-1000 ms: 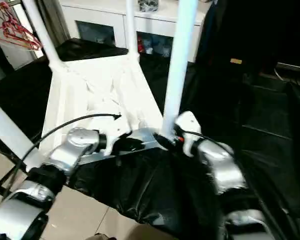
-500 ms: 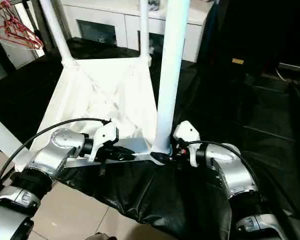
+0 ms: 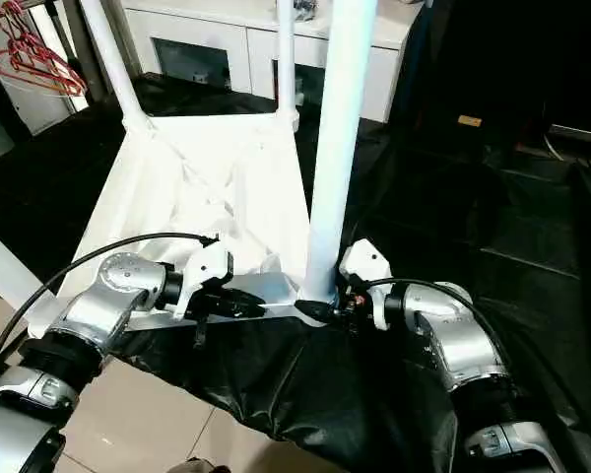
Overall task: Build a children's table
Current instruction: Rotate leg to tighten
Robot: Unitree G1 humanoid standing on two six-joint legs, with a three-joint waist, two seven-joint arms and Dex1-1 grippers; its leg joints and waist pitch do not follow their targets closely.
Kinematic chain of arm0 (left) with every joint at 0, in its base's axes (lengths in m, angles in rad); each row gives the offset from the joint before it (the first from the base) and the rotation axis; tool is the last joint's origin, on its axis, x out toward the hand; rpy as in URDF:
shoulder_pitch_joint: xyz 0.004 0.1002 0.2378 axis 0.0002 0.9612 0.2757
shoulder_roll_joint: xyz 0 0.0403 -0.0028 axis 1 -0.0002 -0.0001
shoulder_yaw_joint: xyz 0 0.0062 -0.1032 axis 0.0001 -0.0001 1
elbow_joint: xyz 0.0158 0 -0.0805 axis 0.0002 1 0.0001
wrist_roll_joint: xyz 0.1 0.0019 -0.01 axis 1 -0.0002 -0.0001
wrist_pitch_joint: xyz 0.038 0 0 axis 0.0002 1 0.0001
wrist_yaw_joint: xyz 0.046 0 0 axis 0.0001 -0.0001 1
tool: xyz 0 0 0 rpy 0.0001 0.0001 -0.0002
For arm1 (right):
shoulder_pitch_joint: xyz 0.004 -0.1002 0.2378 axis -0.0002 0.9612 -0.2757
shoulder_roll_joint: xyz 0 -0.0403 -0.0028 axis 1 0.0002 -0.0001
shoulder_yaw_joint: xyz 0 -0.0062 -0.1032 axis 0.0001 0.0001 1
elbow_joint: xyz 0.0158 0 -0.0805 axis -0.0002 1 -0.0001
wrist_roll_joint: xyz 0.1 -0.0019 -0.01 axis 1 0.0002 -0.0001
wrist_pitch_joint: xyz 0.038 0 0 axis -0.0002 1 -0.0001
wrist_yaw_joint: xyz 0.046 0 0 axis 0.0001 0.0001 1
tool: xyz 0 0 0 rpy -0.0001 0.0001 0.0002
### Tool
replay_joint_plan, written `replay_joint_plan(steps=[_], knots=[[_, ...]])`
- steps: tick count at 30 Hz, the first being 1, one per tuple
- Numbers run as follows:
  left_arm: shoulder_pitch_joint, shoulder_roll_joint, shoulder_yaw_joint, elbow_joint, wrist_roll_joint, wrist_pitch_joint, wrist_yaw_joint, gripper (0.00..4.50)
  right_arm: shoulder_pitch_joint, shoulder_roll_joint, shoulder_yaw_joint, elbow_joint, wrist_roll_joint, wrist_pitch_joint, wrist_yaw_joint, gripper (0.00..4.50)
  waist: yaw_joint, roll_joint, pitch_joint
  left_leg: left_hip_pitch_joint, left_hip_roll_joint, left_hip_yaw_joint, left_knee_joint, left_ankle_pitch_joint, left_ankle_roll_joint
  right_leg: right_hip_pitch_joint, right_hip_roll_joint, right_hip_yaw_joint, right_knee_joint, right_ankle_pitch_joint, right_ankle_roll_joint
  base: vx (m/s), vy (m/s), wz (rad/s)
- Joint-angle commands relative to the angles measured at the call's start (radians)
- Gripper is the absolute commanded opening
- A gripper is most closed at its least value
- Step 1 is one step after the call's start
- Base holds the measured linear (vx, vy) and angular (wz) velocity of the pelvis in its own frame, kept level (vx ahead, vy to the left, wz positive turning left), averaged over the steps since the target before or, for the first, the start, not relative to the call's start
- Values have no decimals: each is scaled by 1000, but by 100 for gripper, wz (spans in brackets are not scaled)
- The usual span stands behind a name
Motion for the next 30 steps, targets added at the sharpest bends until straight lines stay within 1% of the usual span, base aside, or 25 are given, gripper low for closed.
replay_joint_plan(steps=[1,2,3,4,5,6,7,8,10,11,12,13,14,16,17,18,19,20,22,23,25,26,29,30], knots=[[-7,-14,11,-14,-15,-28,39,0,10,9,-2,-3,-31,-3,-67,272,1,-16,-62,22,64,-28,-73,-259,45,39,-68,44,-69,-260,-231,0,0,0],[-14,-21,14,-1,-4,-26,74,0,10,24,-7,13,-49,-6,-120,272,-3,-18,-61,21,62,-28,-74,-266,38,38,-68,44,-71,-271,-228,0,0,0],[-19,-26,17,7,3,-24,97,0,9,34,-12,24,-60,-7,-155,272,-4,-18,-60,22,61,-30,-75,-279,31,40,-69,43,-72,-294,-222,0,0,0],[-30,-39,20,27,20,-17,152,0,3,66,-29,49,-78,5,-252,272,-6,-18,-59,22,61,-30,-76,-287,28,38,-69,44,-75,-310,-217,0,0,0],[-41,-57,26,45,29,-5,202,0,-3,100,-49,71,-85,22,-337,272,-12,-18,-56,23,58,-32,-78,-309,15,35,-70,44,-80,-350,-206,0,0,0],[-46,-66,28,54,33,2,226,0,-6,118,-59,81,-87,31,-378,272,-17,-18,-57,25,57,-33,-79,-320,1,34,-70,44,-83,-378,-196,0,0,0],[-57,-89,31,68,39,16,269,0,-13,151,-76,95,-88,49,-449,272,-20,-21,-57,26,57,-34,-80,-329,-3,33,-71,43,-84,-389,-193,0,0,0],[-66,-108,30,79,44,30,298,0,-20,179,-88,105,-88,66,-509,271,-24,-19,-56,28,57,-36,-81,-338,-9,32,-69,43,-86,-401,-188,0,0,0],[-75,-129,24,89,53,42,324,0,-28,209,-96,117,-91,86,-572,271,-27,-18,-57,29,57,-35,-82,-342,-12,30,-68,46,-86,-393,-183,0,0,0],[-91,-156,19,109,62,57,369,0,-41,244,-99,131,-98,97,-635,271,-28,-17,-57,29,56,-35,-82,-342,-14,30,-68,46,-87,-384,-184,0,0,0],[-107,-184,19,131,64,70,407,0,-54,275,-94,144,-107,96,-676,271,-27,-13,-58,30,56,-34,-81,-336,-17,30,-68,47,-86,-368,-185,0,0,0],[-107,-184,19,131,64,70,407,0,-54,275,-94,144,-107,96,-676,271,-27,-15,-58,29,54,-33,-81,-335,-17,30,-66,46,-87,-362,-184,0,0,0],[-121,-205,22,150,65,73,434,0,-64,294,-82,155,-124,90,-697,271,-24,-15,-60,27,55,-34,-80,-321,-9,35,-69,46,-84,-334,-186,0,0,0],[-144,-238,24,179,66,73,467,0,-80,322,-57,169,-145,68,-711,271,-25,-14,-59,27,53,-32,-79,-316,-6,32,-66,46,-84,-318,-189,0,0,0],[-147,-242,25,182,66,73,471,0,-81,325,-54,171,-146,64,-710,271,-26,-15,-60,28,52,-32,-78,-313,-4,34,-66,45,-84,-310,-193,0,0,0],[-156,-255,25,189,66,70,478,0,-85,336,-53,170,-134,63,-695,326,-23,-16,-61,28,52,-30,-77,-306,4,36,-68,47,-84,-302,-192,0,0,0],[-158,-257,25,189,64,63,478,0,-85,336,-55,165,-126,65,-684,340,-21,-15,-61,28,53,-31,-77,-305,7,36,-68,47,-83,-299,-193,0,0,0],[-158,-248,23,170,63,49,461,0,-81,314,-66,149,-105,84,-648,340,-20,-13,-62,25,54,-32,-77,-295,15,39,-67,46,-80,-281,-196,0,0,0],[-155,-240,22,161,62,47,450,0,-81,301,-69,147,-106,87,-641,347,-21,-14,-61,23,54,-32,-78,-295,20,41,-66,45,-80,-277,-196,0,0,0],[-150,-229,23,149,59,47,437,0,-84,281,-72,150,-113,81,-639,367,-20,-15,-62,24,55,-32,-78,-292,21,41,-66,45,-80,-276,-197,0,0,0],[-139,-210,18,134,53,40,396,0,-91,251,-76,161,-116,60,-618,386,-20,-14,-62,23,55,-32,-77,-293,22,41,-67,45,-79,-273,-200,0,0,0],[-131,-199,14,126,50,40,371,0,-94,236,-78,163,-109,53,-591,386,-20,-15,-63,21,55,-32,-76,-284,24,42,-68,45,-78,-263,-202,0,0,0],[-104,-163,11,105,34,19,294,0,-91,172,-61,142,-94,13,-454,386,-19,-16,-65,20,56,-30,-71,-258,46,47,-68,44,-73,-217,-218,0,0,0],[-104,-163,11,105,34,19,293,0,-91,171,-61,141,-94,13,-452,386,-18,-16,-65,18,55,-28,-70,-241,55,47,-67,44,-71,-195,-227,0,0,0]])
